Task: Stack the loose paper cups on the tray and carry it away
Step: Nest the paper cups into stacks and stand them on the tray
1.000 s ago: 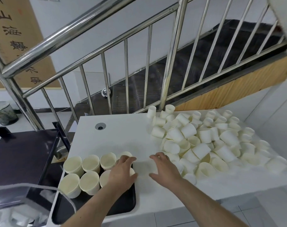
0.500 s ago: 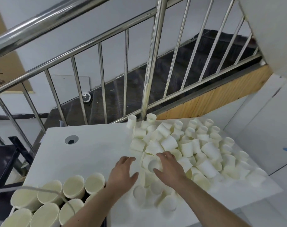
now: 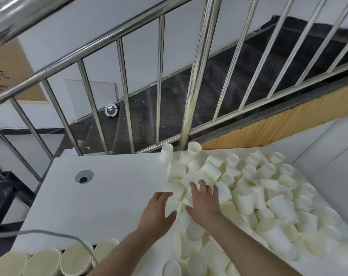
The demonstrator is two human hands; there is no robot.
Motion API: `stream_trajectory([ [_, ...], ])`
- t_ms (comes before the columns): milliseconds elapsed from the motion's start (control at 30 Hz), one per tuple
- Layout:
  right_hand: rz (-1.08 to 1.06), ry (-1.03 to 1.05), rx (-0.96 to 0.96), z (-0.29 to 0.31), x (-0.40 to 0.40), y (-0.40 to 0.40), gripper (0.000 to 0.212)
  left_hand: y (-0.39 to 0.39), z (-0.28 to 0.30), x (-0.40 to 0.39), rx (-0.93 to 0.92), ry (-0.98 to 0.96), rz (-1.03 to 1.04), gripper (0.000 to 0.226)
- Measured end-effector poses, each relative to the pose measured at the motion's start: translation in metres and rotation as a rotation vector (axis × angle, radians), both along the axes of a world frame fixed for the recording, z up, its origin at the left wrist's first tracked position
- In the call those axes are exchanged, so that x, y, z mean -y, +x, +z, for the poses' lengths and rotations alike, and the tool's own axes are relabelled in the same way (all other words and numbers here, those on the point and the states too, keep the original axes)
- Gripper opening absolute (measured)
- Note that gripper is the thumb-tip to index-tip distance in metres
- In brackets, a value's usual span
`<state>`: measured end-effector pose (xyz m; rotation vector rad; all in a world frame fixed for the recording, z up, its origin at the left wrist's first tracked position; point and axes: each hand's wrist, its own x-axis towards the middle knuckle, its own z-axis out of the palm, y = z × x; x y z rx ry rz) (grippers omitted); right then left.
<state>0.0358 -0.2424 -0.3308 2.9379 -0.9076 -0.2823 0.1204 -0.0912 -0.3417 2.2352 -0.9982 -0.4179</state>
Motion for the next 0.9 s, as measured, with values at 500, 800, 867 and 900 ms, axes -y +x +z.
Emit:
stream_trajectory([
  [500,0.117,0.433,0.341,0.001,0.023,-0.005,0.082,-0.013,0.003,0.020,-0.198,-0.107,0.182,0.053],
  [800,0.151,0.707,0.507,0.014,0.016,-0.021,0.100,-0.016,0.018,0.046,-0.371,-0.203,0.196,0.073],
  [867,0.156,0.701,0.514,0.013,0.018,-0.024,0.100,-0.018,0.018,0.049,-0.375,-0.182,0.186,0.079],
  [900,0.162,0.696,0.514,0.013,0.019,-0.026,0.099,-0.019,0.018,0.051,-0.367,-0.166,0.178,0.081],
])
